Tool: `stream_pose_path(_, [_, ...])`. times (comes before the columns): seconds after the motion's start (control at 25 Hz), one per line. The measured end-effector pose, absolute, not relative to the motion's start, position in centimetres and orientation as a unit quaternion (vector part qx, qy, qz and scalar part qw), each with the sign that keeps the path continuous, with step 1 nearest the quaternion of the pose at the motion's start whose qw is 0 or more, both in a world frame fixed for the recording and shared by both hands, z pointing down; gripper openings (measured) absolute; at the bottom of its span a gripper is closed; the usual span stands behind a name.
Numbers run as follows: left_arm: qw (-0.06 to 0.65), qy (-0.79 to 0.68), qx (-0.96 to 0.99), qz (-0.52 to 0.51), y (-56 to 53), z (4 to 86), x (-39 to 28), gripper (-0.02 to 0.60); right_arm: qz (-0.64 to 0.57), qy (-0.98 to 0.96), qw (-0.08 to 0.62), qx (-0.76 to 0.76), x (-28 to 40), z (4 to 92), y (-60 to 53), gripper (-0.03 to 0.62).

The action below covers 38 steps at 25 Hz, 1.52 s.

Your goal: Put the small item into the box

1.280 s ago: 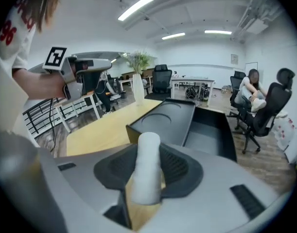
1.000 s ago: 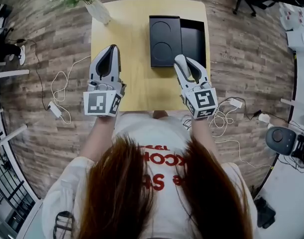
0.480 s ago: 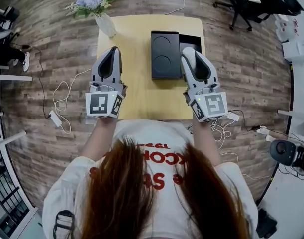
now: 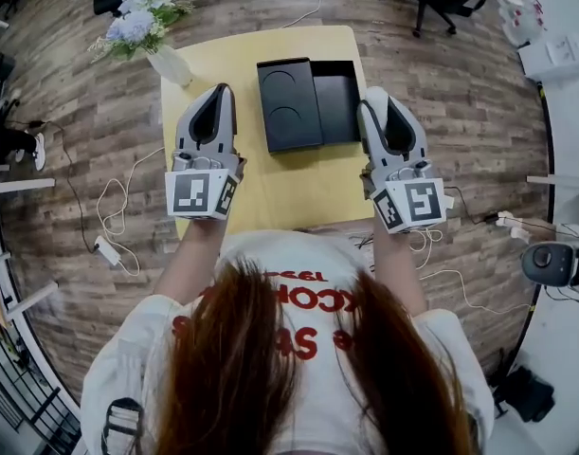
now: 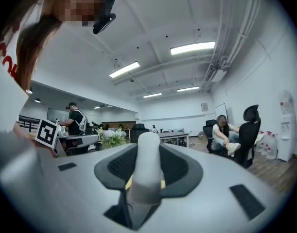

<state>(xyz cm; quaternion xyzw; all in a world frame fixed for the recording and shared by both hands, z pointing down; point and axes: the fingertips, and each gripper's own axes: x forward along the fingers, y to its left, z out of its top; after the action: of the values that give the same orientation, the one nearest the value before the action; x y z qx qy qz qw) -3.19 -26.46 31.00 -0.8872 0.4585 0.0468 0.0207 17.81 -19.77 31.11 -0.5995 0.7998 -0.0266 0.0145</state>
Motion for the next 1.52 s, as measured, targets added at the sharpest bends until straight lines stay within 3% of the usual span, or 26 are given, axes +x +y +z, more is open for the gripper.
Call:
stream_pose_path(0.48, [-0.004, 0.418, -0.908, 0.032, -27.3, 33.4, 1.5, 0.006, -0.062, 0.780, -0.008, -0.623, 20.8, 34.3, -19.7, 0.137])
stream_pose_path(1.12, [-0.056, 0.439, -0.897, -0.027, -28.1, 41.5, 0.2, 0.006, -0.177, 0.763, -0.119, -0.611, 20.8, 50.7, -22.6, 0.141])
stream_pose_path(1.52, [-0.068, 0.450, -0.889, -0.044, -27.9, 43.6, -0.5, 0.006, -0.189, 0.760, -0.177, -0.596, 20.0, 53.8, -22.5, 0.175])
